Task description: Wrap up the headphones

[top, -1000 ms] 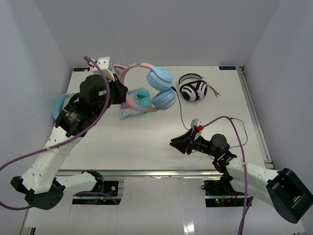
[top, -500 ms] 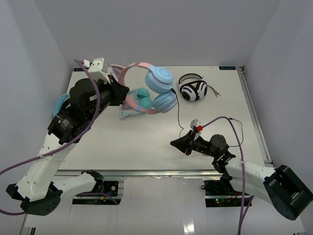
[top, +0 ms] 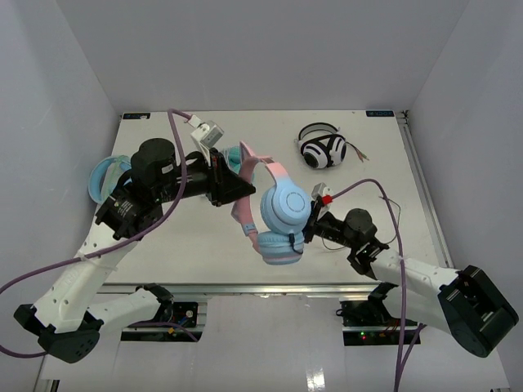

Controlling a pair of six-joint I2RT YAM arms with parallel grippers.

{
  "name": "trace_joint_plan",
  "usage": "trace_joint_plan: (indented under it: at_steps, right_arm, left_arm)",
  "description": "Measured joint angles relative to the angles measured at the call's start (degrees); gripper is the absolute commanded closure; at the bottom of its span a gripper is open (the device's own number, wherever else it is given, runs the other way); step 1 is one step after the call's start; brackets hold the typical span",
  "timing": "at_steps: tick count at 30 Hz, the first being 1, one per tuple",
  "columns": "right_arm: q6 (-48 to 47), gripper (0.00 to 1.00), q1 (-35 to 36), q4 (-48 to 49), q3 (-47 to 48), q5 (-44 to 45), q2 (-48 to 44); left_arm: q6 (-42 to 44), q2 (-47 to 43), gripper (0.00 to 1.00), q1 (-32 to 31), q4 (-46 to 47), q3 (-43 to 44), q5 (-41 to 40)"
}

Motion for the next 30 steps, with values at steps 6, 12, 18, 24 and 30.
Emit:
trace_joint_plan:
  at_steps: [6, 12, 18, 24, 30]
  right_arm:
    - [-1.4, 0.92, -2.4, -4.3, 8.1, -0.7, 5.3]
    - [-2.9, 0.92, -3.8, -10.6, 12.9, -0.8, 8.1]
    - [-4.9, 0.92, -7.4, -18.8, 21.5, -1.7, 9.8]
    - [-8.6, 0.92, -8.7, -29.6, 31.9, -1.1, 11.3]
    - [-14.1, 0.92, -9.0, -46.0, 45.5, 1.8, 14.5]
  left_arm:
    - [6.7, 0.3, 1.0, 0.3, -4.0, -1.4, 4.4]
    - [10.8, 0.5, 1.0, 0.3, -8.4, -3.0, 3.9]
    - [12.1, 0.3, 1.0, 0.3, -8.7, -6.9, 2.6]
    - [13.1, 3.9, 1.0, 0.1, -8.6, -8.3, -1.4]
    - [14.5, 12.7, 1.0, -2.4, -10.5, -9.1, -16.2]
